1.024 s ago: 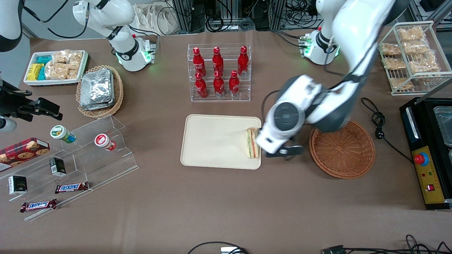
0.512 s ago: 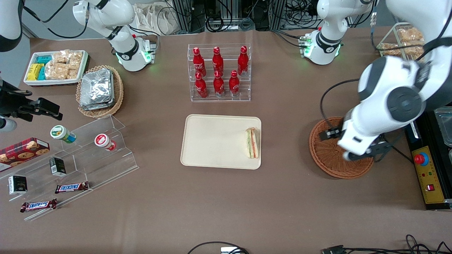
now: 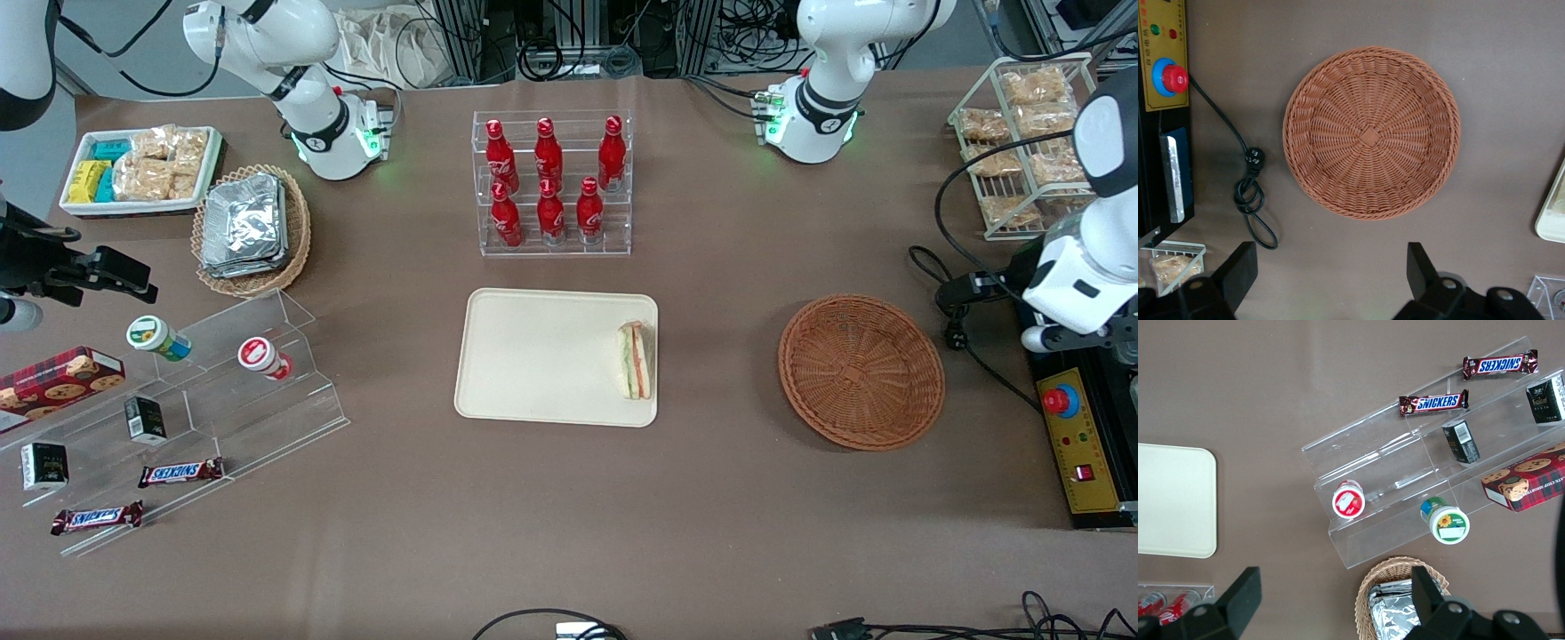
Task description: Place sandwich from basket to tray
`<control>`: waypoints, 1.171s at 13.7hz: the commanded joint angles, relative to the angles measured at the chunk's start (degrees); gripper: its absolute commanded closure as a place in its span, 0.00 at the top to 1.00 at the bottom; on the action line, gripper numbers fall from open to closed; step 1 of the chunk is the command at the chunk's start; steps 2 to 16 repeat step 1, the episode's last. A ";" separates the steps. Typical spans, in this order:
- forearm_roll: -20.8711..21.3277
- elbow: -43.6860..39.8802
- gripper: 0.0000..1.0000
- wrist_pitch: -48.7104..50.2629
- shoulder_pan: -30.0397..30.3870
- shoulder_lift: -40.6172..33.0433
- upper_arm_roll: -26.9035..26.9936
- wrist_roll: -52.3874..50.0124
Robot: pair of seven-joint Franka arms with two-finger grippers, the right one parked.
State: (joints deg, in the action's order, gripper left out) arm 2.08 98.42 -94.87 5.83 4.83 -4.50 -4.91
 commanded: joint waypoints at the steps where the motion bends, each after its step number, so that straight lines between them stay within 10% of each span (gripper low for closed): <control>1: -0.15 -3.21 1.00 0.39 -1.26 1.93 0.90 0.95; 16: -0.15 -3.21 1.00 0.39 -1.26 1.93 0.90 0.95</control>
